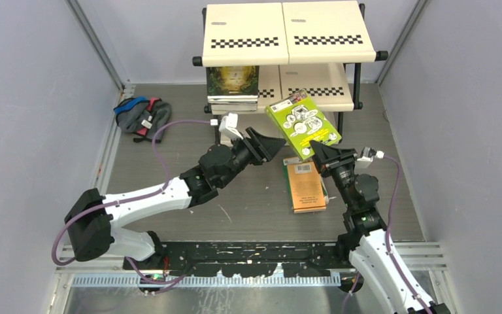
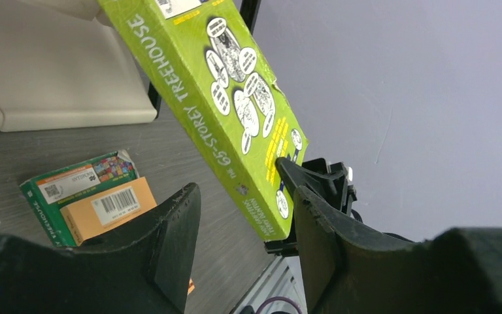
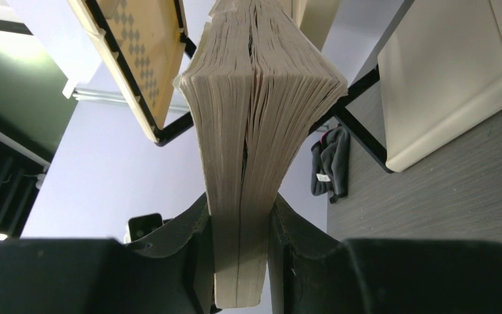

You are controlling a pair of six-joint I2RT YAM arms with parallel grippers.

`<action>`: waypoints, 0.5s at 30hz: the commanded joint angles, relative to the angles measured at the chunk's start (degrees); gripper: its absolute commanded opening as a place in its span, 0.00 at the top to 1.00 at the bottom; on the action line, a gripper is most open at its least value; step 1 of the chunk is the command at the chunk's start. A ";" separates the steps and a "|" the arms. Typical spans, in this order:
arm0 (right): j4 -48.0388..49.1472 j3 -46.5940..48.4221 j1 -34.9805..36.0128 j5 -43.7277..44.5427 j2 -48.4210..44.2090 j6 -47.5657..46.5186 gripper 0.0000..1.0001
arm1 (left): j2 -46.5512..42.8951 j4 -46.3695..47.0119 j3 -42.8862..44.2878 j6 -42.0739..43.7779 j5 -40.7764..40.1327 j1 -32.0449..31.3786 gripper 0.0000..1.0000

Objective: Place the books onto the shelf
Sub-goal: Pick up the book from the center of the board, then place the book on the shelf.

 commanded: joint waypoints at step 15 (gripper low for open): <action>13.53 14.12 0.18 16.42 11.49 -8.85 0.99 | -12.19 -7.22 -4.89 8.48 -2.87 0.38 0.46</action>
